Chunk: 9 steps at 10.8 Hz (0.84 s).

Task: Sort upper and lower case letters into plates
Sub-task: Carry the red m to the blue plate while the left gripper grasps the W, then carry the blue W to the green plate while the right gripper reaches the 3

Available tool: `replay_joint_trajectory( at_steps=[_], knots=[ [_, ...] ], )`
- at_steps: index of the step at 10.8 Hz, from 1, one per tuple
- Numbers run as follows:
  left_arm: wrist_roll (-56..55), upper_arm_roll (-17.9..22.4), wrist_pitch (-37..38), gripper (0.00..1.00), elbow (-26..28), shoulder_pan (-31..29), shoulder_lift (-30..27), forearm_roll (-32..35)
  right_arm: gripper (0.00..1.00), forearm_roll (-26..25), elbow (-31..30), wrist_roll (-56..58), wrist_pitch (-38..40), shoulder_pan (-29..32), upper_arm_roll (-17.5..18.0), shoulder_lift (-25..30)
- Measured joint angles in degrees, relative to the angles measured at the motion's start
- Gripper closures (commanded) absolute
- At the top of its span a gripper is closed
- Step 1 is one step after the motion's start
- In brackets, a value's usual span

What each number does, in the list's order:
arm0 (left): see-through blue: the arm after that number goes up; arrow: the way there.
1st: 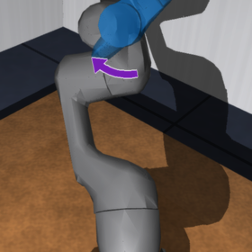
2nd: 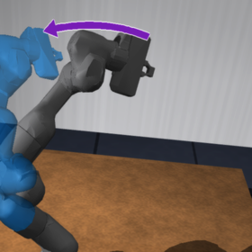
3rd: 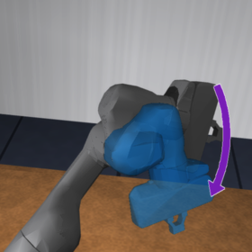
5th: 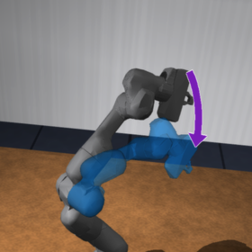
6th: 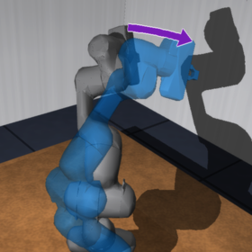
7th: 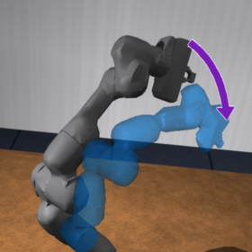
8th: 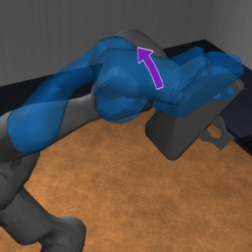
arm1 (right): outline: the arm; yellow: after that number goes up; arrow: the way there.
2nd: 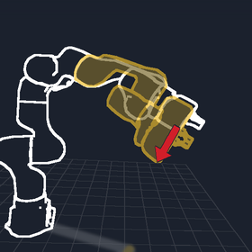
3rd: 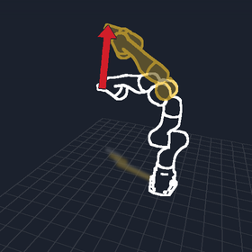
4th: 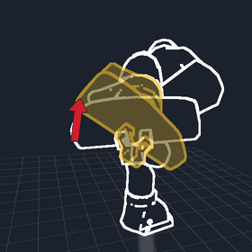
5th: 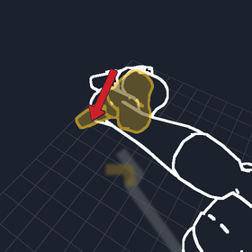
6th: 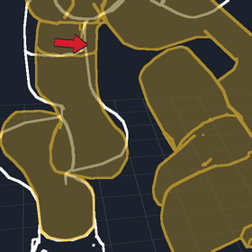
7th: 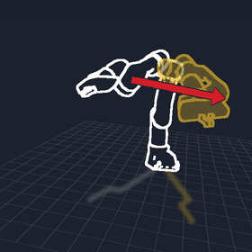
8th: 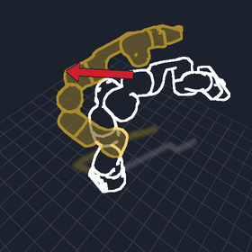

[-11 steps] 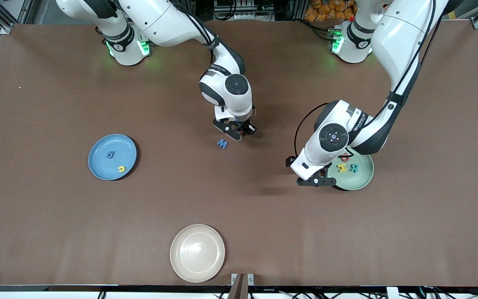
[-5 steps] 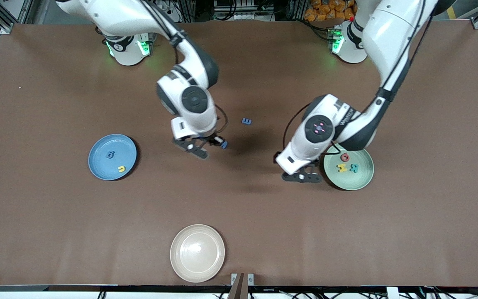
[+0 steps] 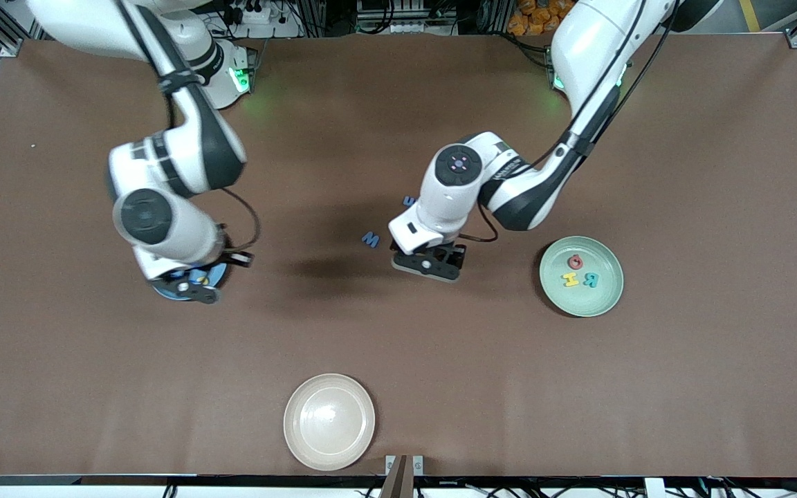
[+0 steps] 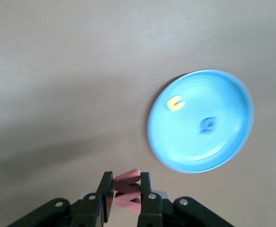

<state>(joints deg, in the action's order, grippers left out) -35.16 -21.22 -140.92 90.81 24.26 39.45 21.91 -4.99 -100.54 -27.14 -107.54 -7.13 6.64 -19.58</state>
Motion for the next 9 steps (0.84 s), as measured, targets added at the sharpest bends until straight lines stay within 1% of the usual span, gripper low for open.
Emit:
replay_joint_trajectory(
  at_steps=[1,2,3,4,5,6,7,8,9],
  knots=[
    [-1.48,1.48,-3.47,0.00,0.00,2.64,1.90,3.72,1.00,0.08,-2.36,6.94,0.04,2.99,-0.30,1.06],
    [-3.40,2.91,-5.77,0.00,-0.10,5.57,3.91,5.88,1.00,0.14,-4.65,11.63,-0.36,5.33,-0.60,1.49],
    [-4.68,4.29,-7.50,0.00,-0.47,8.67,5.83,6.54,1.00,0.15,-7.24,15.73,-2.42,7.38,-0.70,1.47],
    [-5.29,5.30,-8.12,0.00,-0.96,11.37,7.15,6.64,1.00,0.16,-10.45,19.97,-6.41,9.07,-0.76,1.35],
    [-5.48,5.88,-8.16,0.00,-1.26,13.13,7.77,6.71,0.98,0.16,-13.58,23.52,-10.72,10.60,-0.83,1.10],
    [-5.48,6.06,-8.16,0.00,-1.40,13.75,8.02,6.76,0.77,0.16,-15.63,25.71,-13.47,11.73,-0.88,0.67],
    [-5.45,6.14,-8.15,0.00,-1.43,13.83,8.30,6.90,0.24,0.16,-16.32,26.63,-14.56,12.10,-0.89,0.10],
    [-5.43,6.14,-8.15,0.00,-1.43,13.94,8.90,7.02,0.00,0.16,-16.24,26.73,-15.10,12.04,-0.78,-0.46],
    [-5.45,6.15,-8.82,0.00,-1.46,14.19,9.98,7.03,0.00,0.16,-15.99,26.74,-15.56,11.93,-0.66,-0.88]
  ],
)
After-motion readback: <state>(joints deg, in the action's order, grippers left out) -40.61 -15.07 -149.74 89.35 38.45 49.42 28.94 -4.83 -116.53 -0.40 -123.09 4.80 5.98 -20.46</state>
